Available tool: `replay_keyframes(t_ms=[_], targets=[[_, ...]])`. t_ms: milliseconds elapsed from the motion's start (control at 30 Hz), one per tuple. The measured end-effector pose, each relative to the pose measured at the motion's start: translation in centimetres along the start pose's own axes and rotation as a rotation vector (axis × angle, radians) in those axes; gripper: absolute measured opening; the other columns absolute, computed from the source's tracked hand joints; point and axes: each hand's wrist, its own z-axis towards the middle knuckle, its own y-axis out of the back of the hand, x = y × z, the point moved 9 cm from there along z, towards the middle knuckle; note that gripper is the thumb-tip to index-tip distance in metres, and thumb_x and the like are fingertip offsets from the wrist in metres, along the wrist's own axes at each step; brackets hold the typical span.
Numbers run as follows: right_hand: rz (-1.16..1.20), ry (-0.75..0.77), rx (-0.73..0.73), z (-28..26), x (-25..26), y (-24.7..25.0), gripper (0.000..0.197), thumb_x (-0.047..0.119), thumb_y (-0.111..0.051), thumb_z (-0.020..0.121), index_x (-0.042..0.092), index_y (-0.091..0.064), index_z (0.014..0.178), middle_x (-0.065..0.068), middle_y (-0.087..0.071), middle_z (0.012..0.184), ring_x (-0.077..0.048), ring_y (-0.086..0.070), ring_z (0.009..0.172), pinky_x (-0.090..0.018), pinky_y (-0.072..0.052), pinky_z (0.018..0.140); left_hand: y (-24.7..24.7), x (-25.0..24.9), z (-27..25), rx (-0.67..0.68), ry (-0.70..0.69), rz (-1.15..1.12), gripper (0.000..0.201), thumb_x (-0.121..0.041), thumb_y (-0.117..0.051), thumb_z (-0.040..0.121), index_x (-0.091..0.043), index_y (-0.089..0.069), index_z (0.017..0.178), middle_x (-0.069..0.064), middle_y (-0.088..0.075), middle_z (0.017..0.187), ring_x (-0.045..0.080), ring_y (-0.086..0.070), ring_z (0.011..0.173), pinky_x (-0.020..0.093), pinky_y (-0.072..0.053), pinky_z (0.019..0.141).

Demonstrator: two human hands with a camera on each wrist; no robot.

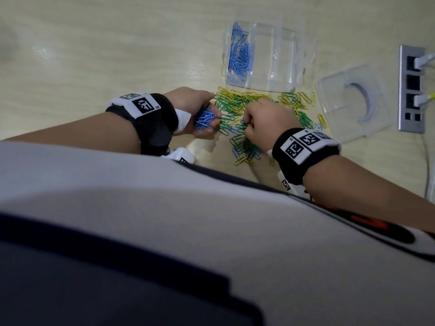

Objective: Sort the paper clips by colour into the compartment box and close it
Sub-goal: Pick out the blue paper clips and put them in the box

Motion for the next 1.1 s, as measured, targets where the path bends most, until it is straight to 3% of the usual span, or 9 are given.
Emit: replay_keyframes(t_ms=[100, 233, 500, 600, 700, 767, 900, 1000, 1100], targets=[[0.012, 0.06, -0.054, -0.3, 0.9, 0.7, 0.01, 0.022, -0.053, 0.086, 0.027, -0.06, 0.093, 0.003, -0.055, 0.1, -0.023, -0.055, 0.096, -0.038, -0.036, 0.09, 0.2, 0.1, 0.0, -0.008, 0.003, 0.002, 0.047, -0.037, -0.035, 0.101, -0.008, -0.056, 0.071, 0.006, -0.054, 0.052, 0.016, -0.051, 0.051, 0.018, -0.049, 0.046], [-0.082, 0.114, 0.01, -0.2, 2.5, -0.5, 0.022, 0.039, -0.05, 0.092, 0.025, -0.063, 0.104, 0.001, -0.057, 0.106, -0.022, -0.056, 0.101, -0.039, -0.036, 0.091, -0.1, 0.1, 0.0, 0.001, 0.007, 0.0, 0.048, -0.036, -0.035, 0.101, -0.007, -0.056, 0.071, 0.008, -0.053, 0.053, 0.019, -0.051, 0.051, 0.019, -0.05, 0.046], [-0.141, 0.074, 0.057, 0.2, 2.7, -1.2, 0.027, 0.035, -0.052, 0.09, 0.019, -0.058, 0.111, -0.003, -0.056, 0.111, -0.024, -0.055, 0.104, -0.039, -0.035, 0.094, -0.3, 0.2, 0.4, -0.002, 0.019, 0.039, 0.049, -0.038, -0.036, 0.101, -0.007, -0.057, 0.07, 0.007, -0.053, 0.054, 0.017, -0.05, 0.052, 0.021, -0.05, 0.049], [-0.107, 0.074, 0.043, -0.1, 2.4, -0.6, 0.021, 0.036, -0.052, 0.089, 0.022, -0.058, 0.102, -0.001, -0.055, 0.107, -0.024, -0.056, 0.098, -0.039, -0.037, 0.092, -0.6, 0.2, 0.6, 0.015, 0.015, 0.038, 0.049, -0.038, -0.036, 0.1, -0.006, -0.057, 0.07, 0.008, -0.054, 0.053, 0.018, -0.05, 0.053, 0.027, -0.051, 0.057], [0.074, 0.065, -0.059, -0.5, 1.9, 1.5, 0.01, 0.035, -0.054, 0.084, 0.025, -0.051, 0.082, 0.005, -0.048, 0.09, -0.019, -0.048, 0.08, -0.036, -0.037, 0.086, -1.2, -0.1, 0.6, 0.026, 0.006, 0.035, 0.049, -0.038, -0.037, 0.1, -0.005, -0.057, 0.07, 0.009, -0.054, 0.055, 0.019, -0.051, 0.051, 0.026, -0.051, 0.052], [0.206, 0.115, -0.105, -0.8, 2.4, 2.6, 0.011, 0.033, -0.057, 0.081, 0.026, -0.049, 0.077, 0.008, -0.044, 0.085, -0.014, -0.043, 0.076, -0.033, -0.036, 0.081, -1.6, -0.6, 0.2, 0.016, -0.026, 0.048, 0.042, -0.033, -0.039, 0.1, -0.007, -0.055, 0.072, 0.01, -0.054, 0.064, 0.019, -0.053, 0.054, 0.026, -0.05, 0.049], [0.266, 0.224, -0.098, -1.4, 3.9, 2.7, 0.004, 0.03, -0.058, 0.083, 0.026, -0.058, 0.085, 0.012, -0.043, 0.085, -0.009, -0.043, 0.078, -0.037, -0.042, 0.084, -1.8, -1.5, 0.0, -0.026, -0.105, 0.19, 0.023, -0.022, -0.044, 0.098, -0.021, -0.051, 0.076, -0.003, -0.053, 0.072, -0.001, -0.054, 0.04, 0.014, -0.044, 0.041], [0.375, 0.13, -0.205, -1.7, 1.7, 3.1, 0.018, 0.032, -0.05, 0.086, 0.022, -0.063, 0.093, 0.011, -0.046, 0.086, -0.011, -0.046, 0.078, -0.036, -0.044, 0.079, -3.0, -1.3, 0.1, 0.03, -0.062, 0.077, 0.027, -0.026, -0.045, 0.098, -0.01, -0.056, 0.079, 0.009, -0.059, 0.07, 0.016, -0.061, 0.053, 0.026, -0.052, 0.052], [0.296, -0.094, -0.264, -1.7, -2.6, 3.2, 0.019, 0.026, -0.047, 0.092, 0.02, -0.062, 0.1, 0.004, -0.052, 0.096, -0.02, -0.055, 0.085, -0.036, -0.048, 0.081, -3.8, -0.8, 0.2, 0.083, -0.009, 0.034, 0.047, -0.036, -0.036, 0.101, -0.005, -0.056, 0.072, 0.009, -0.054, 0.051, 0.023, -0.06, 0.047, 0.025, -0.051, 0.055]])
